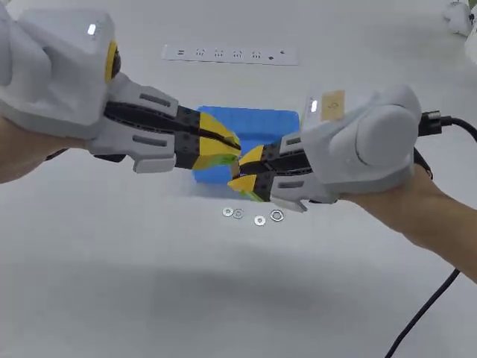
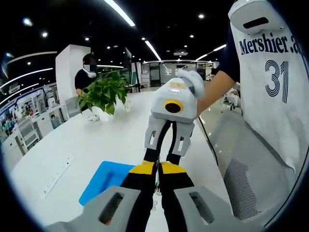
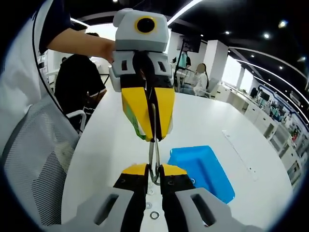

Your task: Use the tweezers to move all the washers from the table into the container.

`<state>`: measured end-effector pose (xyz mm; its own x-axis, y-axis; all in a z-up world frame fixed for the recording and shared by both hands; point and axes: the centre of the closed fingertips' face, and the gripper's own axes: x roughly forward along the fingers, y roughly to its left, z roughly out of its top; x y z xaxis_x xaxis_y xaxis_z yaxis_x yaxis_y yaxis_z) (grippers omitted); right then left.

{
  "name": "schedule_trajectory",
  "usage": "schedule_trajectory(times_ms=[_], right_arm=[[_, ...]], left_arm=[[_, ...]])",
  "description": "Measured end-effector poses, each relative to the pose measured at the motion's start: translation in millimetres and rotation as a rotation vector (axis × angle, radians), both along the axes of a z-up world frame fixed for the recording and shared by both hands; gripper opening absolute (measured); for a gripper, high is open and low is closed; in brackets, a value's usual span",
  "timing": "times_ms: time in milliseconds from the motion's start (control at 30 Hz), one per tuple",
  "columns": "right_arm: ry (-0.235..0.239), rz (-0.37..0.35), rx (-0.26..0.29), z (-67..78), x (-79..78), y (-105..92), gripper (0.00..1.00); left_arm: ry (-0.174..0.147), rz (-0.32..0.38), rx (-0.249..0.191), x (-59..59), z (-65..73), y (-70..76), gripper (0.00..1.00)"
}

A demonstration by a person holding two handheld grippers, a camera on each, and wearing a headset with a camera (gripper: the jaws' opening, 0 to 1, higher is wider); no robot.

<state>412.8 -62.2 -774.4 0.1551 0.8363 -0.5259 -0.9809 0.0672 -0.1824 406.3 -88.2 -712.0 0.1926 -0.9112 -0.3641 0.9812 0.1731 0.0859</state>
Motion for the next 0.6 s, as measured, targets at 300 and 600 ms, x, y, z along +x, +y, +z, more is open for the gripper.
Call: schedule_trajectory(times_ms=[300,600], right_arm=[[-0.046,-0.014,0.000,13.3,23.2,0.2,0.10],[-0.069,-0.057,0.003,12.5,63.0,-5.6,0.10]], left_arm=[[-0.047,-0.010,-0.003,22.0,12.1,-2.0,0.06],[-0.065,-0.023,-0.010,59.2,11.5,-7.6,0.06]])
